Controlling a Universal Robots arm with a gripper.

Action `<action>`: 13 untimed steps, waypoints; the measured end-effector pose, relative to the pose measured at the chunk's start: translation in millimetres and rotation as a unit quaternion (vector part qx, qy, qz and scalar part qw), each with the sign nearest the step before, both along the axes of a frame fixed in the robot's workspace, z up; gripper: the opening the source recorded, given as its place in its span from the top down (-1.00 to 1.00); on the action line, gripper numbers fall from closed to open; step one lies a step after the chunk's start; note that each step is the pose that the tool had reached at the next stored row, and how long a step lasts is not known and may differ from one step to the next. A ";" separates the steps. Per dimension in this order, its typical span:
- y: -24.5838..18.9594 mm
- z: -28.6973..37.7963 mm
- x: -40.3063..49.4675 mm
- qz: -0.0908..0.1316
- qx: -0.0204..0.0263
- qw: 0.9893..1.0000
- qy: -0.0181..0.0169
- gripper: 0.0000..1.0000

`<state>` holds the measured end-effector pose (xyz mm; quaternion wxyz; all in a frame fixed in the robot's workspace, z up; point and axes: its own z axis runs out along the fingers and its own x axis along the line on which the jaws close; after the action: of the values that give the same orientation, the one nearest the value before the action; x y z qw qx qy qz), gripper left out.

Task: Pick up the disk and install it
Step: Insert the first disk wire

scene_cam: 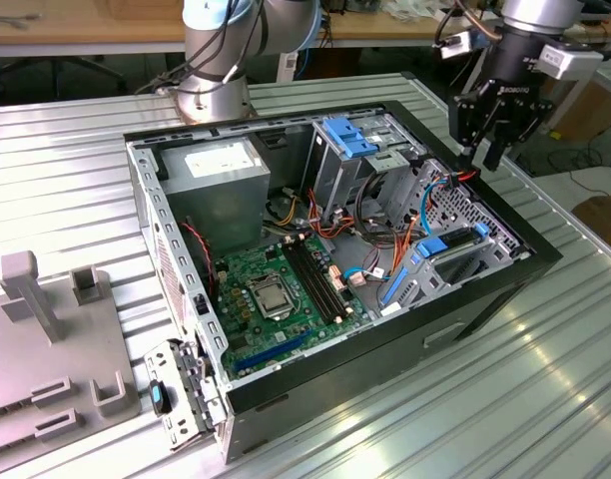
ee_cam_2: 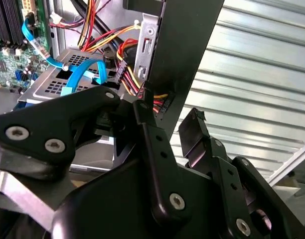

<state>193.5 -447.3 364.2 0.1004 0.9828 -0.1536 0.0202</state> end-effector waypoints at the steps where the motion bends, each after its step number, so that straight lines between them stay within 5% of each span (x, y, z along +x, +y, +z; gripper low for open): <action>1: 1.6 -0.3 -0.2 0.000 -0.005 1.000 0.000 0.04; 3: 2.6 -1.5 -0.4 0.000 -0.010 1.000 0.000 0.04; 6: 2.6 -4.0 -0.3 0.019 -0.011 1.000 0.000 0.04; 13: 2.6 -4.3 -0.5 0.021 -0.015 1.000 0.000 0.04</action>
<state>193.0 -444.7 360.0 0.1150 0.9841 -0.1331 0.0249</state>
